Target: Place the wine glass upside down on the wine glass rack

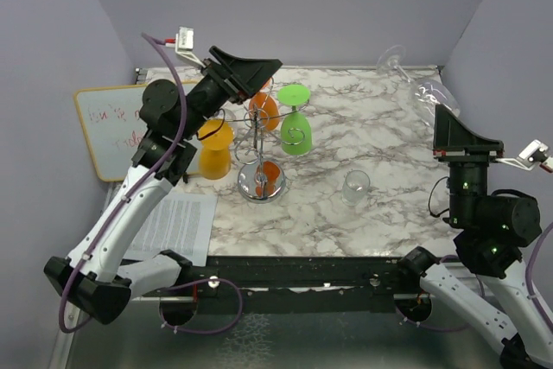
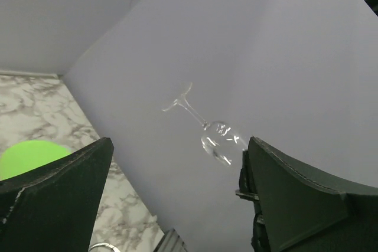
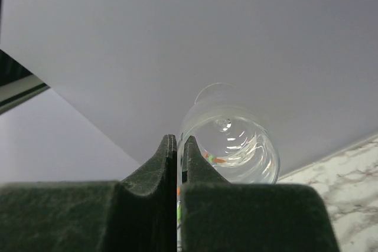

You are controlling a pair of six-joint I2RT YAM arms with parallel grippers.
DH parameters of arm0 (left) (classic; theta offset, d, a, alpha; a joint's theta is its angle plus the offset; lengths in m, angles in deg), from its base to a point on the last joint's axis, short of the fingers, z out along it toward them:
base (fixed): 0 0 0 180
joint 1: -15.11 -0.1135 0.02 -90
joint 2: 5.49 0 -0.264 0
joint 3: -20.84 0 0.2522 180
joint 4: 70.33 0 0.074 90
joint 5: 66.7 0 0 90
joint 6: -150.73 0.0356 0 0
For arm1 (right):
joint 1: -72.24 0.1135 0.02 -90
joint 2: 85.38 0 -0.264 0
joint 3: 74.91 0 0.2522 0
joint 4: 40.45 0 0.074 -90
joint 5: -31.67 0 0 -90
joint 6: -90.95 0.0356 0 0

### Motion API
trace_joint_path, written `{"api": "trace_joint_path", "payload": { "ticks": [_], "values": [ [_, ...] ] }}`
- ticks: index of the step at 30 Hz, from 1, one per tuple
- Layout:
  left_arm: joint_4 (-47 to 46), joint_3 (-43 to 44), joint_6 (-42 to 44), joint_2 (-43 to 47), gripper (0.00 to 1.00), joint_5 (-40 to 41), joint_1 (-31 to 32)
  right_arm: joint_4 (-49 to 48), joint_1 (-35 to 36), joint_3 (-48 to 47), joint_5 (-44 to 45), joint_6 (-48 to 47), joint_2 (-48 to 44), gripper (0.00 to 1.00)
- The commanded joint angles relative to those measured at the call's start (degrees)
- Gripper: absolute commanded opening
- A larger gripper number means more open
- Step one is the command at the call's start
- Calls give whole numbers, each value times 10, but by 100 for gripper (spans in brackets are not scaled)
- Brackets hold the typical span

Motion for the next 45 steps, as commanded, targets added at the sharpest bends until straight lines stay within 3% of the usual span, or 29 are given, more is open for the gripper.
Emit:
{"api": "trace_joint_path", "payload": {
  "ticks": [1,6,13,22,28,34,40,45],
  "values": [
    [-36,74,1,-55,95,34,76,-109,3,23,-48,52,-16,1],
    [-41,138,1,-124,94,54,139,-138,2,36,-75,74,-22,1],
    [-115,159,-33,-198,95,51,202,-177,2,49,-109,92,-28,1],
    [-195,150,-58,-242,99,163,241,-229,3,72,-132,97,-17,1],
    [-219,201,-72,-295,98,163,250,-237,2,76,-141,99,-13,1],
    [-225,231,-118,-331,85,188,256,-232,2,77,-143,101,-10,1],
    [-234,237,-152,-345,58,218,261,-229,3,83,-145,95,-3,1],
    [-238,228,-167,-342,47,235,261,-230,2,93,-146,93,2,1]
  ]
}}
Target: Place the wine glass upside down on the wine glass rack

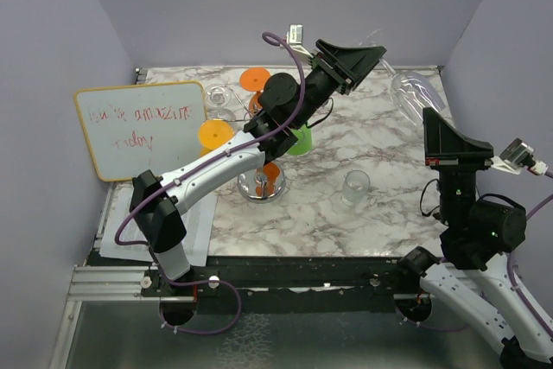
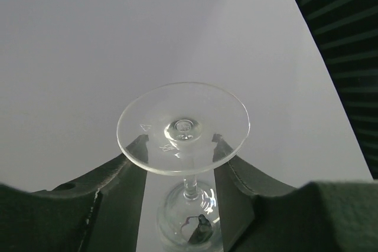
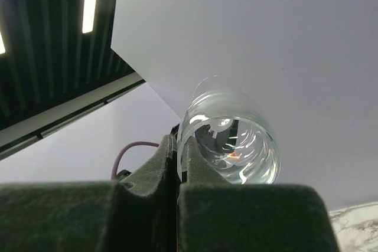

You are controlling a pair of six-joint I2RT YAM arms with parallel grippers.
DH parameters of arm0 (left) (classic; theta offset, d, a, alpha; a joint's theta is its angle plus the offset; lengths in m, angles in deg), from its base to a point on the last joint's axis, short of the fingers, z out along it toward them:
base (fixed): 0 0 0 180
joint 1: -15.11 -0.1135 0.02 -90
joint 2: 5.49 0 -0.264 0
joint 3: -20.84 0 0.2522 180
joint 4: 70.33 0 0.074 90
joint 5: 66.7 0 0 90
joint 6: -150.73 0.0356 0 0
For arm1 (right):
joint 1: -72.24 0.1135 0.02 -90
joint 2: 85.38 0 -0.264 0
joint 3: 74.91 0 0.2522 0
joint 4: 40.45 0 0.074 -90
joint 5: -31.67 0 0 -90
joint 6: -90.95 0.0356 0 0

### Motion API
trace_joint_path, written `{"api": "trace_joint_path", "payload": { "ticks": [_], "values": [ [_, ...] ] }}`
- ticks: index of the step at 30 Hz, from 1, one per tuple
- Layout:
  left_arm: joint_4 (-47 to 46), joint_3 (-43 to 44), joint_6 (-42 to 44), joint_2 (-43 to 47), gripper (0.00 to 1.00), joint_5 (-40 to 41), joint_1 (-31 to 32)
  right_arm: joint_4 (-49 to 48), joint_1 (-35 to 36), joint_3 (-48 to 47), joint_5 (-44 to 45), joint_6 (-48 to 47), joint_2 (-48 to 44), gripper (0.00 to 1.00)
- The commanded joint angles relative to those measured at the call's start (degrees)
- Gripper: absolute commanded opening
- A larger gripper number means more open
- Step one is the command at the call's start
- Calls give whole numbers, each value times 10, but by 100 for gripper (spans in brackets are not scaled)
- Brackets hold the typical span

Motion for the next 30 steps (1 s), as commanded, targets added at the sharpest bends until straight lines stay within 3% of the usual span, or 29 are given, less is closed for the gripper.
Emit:
{"api": "trace_joint_path", "payload": {
  "ticks": [1,8,15,19,22,26,28,30],
  "values": [
    [-29,10,-32,4,46,37,4,-29,2,11,-17,-1,4,1],
    [-38,5,-35,12,52,53,4,-43,2,21,-35,-10,12,1],
    [-53,22,-13,0,41,62,4,-35,2,25,-61,7,15,1],
    [-67,33,-8,-13,28,58,3,-24,2,27,-69,18,11,1],
    [-81,37,16,-18,0,51,3,-5,3,28,-66,26,3,1],
    [-87,45,63,-19,0,28,3,63,2,18,-37,48,-15,2],
    [-89,50,89,-19,0,14,3,107,2,14,-20,62,-27,17],
    [-91,53,117,-19,0,-1,3,146,2,7,-8,68,-40,41]
  ]
}}
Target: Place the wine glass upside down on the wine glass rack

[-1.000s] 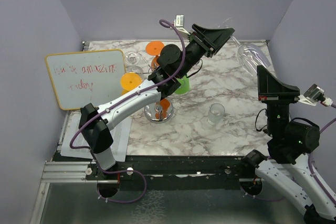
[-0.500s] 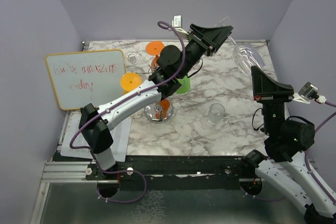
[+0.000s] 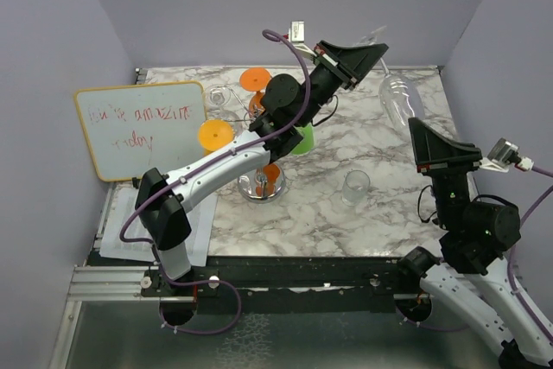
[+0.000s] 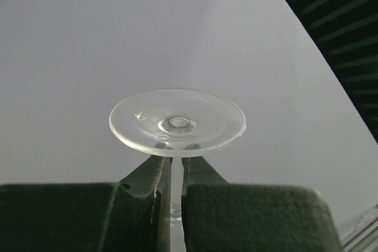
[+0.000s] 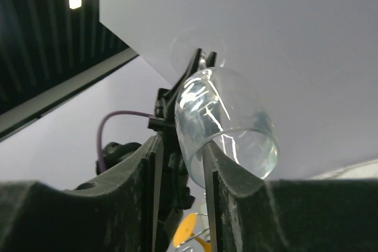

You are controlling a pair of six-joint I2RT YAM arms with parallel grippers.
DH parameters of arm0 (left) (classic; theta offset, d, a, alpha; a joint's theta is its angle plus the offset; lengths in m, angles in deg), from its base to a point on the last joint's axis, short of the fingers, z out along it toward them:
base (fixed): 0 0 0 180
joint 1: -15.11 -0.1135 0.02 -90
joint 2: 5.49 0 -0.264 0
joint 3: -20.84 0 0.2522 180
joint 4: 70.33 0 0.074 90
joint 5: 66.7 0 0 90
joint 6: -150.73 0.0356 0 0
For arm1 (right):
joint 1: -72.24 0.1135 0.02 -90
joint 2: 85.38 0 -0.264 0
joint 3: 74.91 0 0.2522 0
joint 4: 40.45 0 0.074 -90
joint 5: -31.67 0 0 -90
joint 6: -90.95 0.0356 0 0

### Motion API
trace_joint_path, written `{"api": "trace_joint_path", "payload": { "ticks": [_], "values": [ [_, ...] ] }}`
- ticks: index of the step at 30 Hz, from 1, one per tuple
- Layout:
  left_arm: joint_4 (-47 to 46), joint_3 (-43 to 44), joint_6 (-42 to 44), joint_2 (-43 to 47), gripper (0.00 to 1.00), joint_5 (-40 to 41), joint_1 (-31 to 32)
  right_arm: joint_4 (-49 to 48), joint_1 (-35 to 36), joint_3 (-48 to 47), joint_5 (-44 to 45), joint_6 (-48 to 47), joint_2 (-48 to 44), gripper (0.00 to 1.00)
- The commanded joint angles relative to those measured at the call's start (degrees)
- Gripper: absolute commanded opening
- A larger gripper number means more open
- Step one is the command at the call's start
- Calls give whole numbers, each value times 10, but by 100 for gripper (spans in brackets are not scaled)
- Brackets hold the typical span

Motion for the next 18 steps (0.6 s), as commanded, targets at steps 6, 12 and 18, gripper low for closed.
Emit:
{"api": "trace_joint_path", "payload": {
  "ticks": [6,12,18],
  "values": [
    [-48,20,201,27,0,-77,-4,302,2,-57,58,-14,-53,78],
    [-3,-21,314,71,0,-138,-6,443,3,-114,69,-86,-64,85],
    [73,-17,381,90,0,-190,-6,588,2,-204,159,-114,-4,82]
  ]
}}
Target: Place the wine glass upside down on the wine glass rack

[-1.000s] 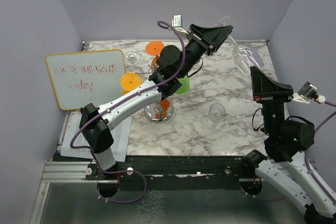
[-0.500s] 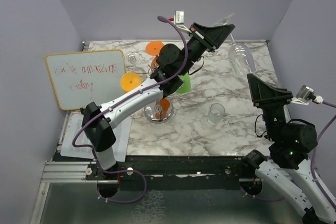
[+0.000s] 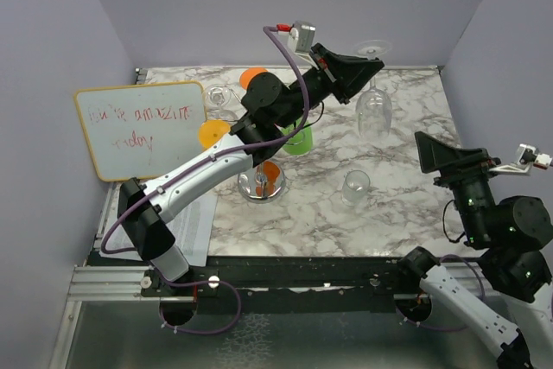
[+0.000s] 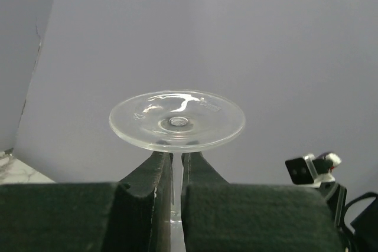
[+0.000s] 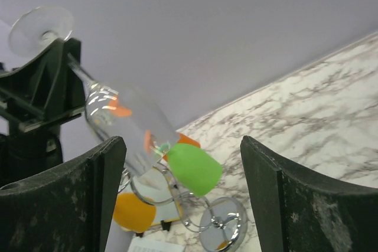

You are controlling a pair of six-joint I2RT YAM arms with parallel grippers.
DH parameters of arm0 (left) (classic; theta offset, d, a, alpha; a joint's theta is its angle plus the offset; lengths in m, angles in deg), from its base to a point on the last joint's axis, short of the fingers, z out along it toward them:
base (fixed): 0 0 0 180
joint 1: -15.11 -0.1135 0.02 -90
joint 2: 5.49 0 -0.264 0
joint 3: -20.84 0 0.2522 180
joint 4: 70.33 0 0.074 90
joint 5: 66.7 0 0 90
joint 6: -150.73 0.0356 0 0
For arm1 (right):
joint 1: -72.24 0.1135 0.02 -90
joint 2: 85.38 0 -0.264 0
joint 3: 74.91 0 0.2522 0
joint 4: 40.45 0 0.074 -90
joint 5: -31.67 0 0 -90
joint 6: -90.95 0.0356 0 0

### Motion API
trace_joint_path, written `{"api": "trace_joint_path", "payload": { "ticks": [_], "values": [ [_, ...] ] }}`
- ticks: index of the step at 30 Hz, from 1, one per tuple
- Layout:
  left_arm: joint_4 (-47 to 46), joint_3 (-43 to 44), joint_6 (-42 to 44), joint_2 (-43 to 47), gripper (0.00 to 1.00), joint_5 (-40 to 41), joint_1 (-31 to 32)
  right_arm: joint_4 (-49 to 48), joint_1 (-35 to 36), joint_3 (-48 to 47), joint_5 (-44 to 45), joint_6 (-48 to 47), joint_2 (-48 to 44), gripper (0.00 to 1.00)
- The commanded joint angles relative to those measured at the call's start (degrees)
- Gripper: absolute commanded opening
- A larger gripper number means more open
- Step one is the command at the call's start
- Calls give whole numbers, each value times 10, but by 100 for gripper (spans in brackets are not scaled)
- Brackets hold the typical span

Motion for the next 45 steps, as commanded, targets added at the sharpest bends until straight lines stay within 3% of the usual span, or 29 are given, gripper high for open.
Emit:
{"api": "trace_joint_path", "payload": {
  "ticks": [1,4,6,11,22,33,39,45],
  "values": [
    [49,15,78,28,0,-71,-1,152,2,-62,80,-37,51,83],
    [62,18,79,23,0,-100,-1,149,2,-82,40,-65,77,93],
    [71,18,78,19,0,-119,-1,124,2,-83,-3,-88,83,93],
    [94,9,69,21,0,-147,-1,66,2,-84,-107,-163,86,69],
    [117,15,26,13,0,-256,0,-29,2,-80,-266,-241,87,58],
    [90,-33,0,43,0,-299,2,-120,2,-36,-310,-229,94,52],
    [79,-44,2,55,0,-308,2,-138,2,-33,-333,-215,118,38],
    [71,-49,8,64,0,-308,2,-139,2,-16,-325,-198,119,42]
  ]
}}
